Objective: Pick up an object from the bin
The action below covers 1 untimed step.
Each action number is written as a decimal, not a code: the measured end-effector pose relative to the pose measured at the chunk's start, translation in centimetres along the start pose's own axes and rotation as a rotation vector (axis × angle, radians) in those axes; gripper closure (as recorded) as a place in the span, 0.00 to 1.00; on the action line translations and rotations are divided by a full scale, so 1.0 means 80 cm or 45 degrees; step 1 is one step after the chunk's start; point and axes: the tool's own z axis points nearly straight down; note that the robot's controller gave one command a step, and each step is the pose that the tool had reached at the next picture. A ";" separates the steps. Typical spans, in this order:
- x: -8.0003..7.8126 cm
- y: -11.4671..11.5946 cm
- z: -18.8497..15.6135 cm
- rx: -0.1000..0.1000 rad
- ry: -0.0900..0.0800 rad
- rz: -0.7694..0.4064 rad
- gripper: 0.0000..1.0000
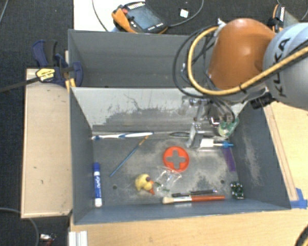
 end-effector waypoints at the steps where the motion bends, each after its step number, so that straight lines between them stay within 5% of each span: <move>1: -0.002 0.000 -0.005 0.000 -0.009 0.002 0.00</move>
Offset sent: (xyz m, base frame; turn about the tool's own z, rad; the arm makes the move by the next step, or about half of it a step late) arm -0.0286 -0.0193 -0.1555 -0.5262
